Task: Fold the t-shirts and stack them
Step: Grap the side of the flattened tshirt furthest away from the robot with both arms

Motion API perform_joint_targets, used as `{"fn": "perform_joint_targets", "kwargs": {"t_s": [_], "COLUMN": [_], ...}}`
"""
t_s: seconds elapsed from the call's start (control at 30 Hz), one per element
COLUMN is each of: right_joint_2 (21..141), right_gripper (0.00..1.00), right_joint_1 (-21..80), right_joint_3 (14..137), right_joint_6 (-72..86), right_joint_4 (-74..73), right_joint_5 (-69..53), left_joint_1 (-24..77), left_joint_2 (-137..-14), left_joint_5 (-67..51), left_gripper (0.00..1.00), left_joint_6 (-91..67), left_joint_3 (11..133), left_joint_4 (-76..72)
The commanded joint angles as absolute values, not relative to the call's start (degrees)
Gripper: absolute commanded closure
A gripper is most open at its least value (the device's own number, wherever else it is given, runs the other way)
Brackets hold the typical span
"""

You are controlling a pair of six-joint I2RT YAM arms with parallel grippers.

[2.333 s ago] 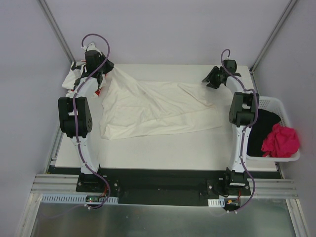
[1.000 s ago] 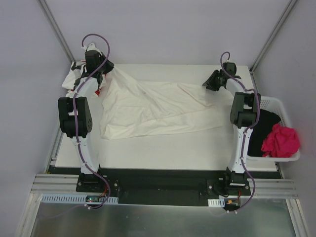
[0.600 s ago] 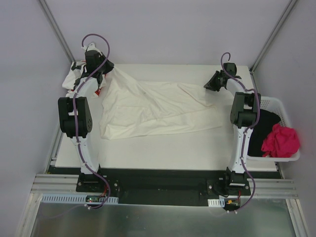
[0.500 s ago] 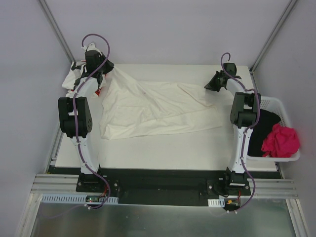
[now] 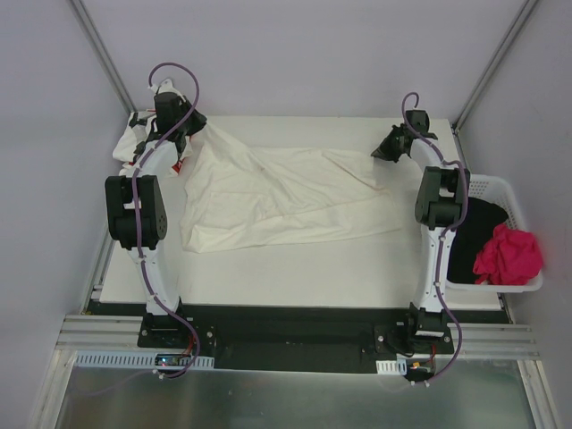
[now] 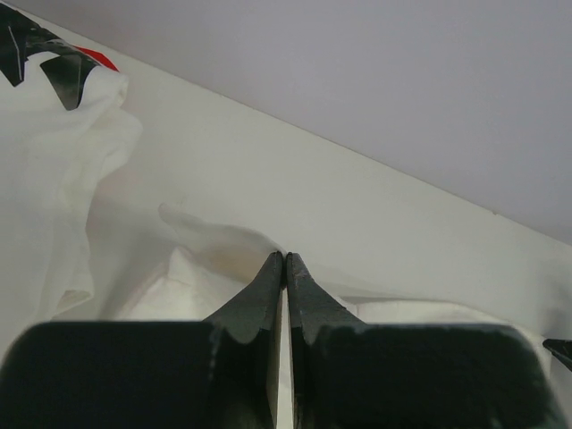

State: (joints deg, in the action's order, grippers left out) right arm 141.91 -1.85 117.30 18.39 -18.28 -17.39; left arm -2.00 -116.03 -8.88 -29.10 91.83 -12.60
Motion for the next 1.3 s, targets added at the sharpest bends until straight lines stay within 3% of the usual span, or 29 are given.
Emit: {"fn": "perform_joint_targets", "kwargs": {"t_s": [0.0, 0.43, 1.27], "right_joint_2": [142.0, 146.3, 138.7], "right_gripper": [0.99, 0.99, 0.99], "right_joint_1": [-3.0, -5.2, -9.8], "right_joint_3": [122.0, 133.6, 123.1], "right_joint_6": [19.9, 21.5, 21.2], "right_joint_4": [-18.8, -18.0, -12.9], "right_joint_5": [-18.0, -21.1, -23.1], "left_joint_1": [-2.9, -2.9, -2.9], "left_joint_2": [-114.6, -114.2, -109.6], "left_joint_5": [-9.4, -11.0, -9.8], "left_gripper": [1.0, 1.0, 1.0], "left_joint_6": [-27.6, -27.9, -24.4], "left_joint_3": [91.5, 89.1, 88.3], "left_joint_4": [-13.9, -14.6, -13.6]}}
